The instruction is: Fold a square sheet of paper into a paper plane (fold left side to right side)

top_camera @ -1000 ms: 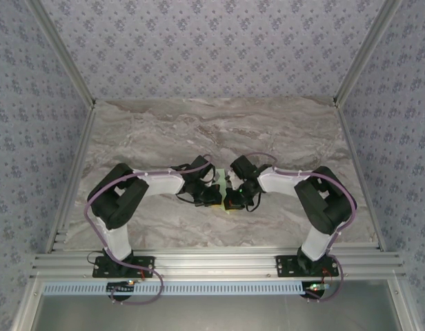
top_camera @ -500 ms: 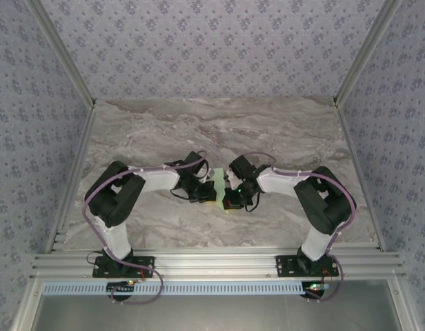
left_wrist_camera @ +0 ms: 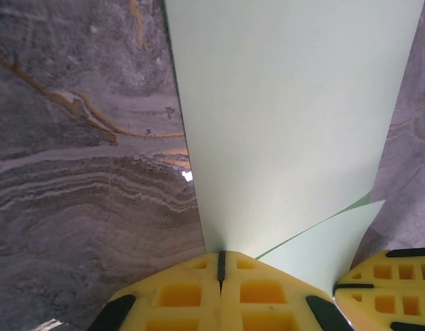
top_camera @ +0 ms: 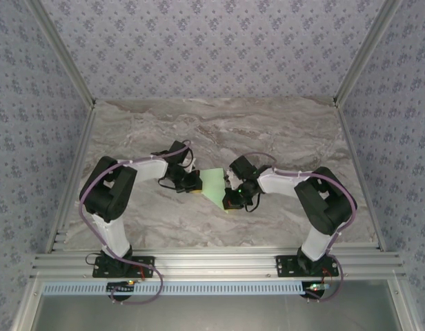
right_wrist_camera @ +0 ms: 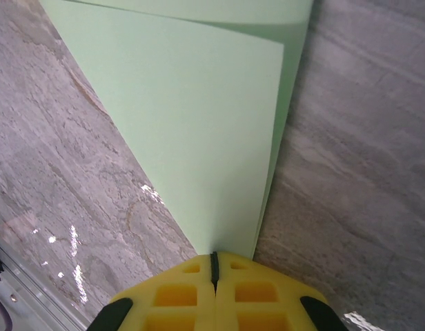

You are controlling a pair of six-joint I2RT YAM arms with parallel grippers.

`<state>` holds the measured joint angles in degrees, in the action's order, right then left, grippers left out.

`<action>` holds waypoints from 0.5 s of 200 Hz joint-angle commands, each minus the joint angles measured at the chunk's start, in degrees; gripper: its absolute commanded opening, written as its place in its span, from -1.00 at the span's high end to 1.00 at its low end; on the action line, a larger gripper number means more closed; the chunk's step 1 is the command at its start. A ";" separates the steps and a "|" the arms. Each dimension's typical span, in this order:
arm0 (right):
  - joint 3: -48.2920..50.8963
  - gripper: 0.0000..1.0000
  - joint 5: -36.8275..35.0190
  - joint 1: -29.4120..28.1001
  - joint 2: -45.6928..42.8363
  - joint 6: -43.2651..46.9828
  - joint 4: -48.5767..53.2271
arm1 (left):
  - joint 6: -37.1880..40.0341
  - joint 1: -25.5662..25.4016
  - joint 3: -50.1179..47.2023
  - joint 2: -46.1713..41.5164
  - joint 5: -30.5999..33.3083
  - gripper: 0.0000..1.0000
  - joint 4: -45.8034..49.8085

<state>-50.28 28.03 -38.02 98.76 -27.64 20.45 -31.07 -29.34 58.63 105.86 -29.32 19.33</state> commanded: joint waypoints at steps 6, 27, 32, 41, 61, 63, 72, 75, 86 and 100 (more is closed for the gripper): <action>3.07 1.00 -3.64 -0.48 1.00 0.22 3.95 | 1.51 2.64 -0.63 0.01 10.08 0.99 3.34; 1.90 0.98 -3.14 -0.57 -1.49 0.90 1.54 | 0.82 3.06 -0.86 -3.90 9.40 0.90 3.49; 1.55 0.94 -3.30 -0.61 -2.19 1.27 1.19 | 0.48 3.19 -1.04 -5.11 9.21 0.87 3.51; 0.89 0.86 -3.83 -0.63 -3.67 1.85 0.71 | -0.04 3.28 -1.39 -7.26 8.87 0.78 3.39; 0.10 0.59 -6.94 -0.36 -7.27 3.24 0.01 | -2.03 3.32 -2.86 -11.67 7.70 0.58 2.51; 0.10 0.57 -7.25 -0.29 -7.53 3.34 -0.09 | -2.34 3.24 -3.07 -12.07 7.55 0.57 2.41; -0.02 0.47 -8.31 0.10 -8.81 3.85 -0.62 | -3.61 3.20 -4.24 -13.64 6.47 0.47 1.18; -0.08 0.44 -8.61 0.26 -9.17 4.02 -0.86 | -4.17 3.23 -4.76 -14.11 5.94 0.44 0.58; -0.08 0.30 -9.15 0.92 -9.83 4.52 -1.60 | -6.41 3.09 -6.60 -15.27 3.66 0.31 -2.28; -0.25 0.15 -9.38 1.77 -9.47 5.03 -2.55 | -9.29 2.41 -8.74 -15.53 0.29 0.18 -6.29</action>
<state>-49.76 21.74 -37.65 90.06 -24.45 18.87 -35.20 -26.04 53.12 91.55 -23.90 18.46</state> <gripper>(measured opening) 0.373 0.365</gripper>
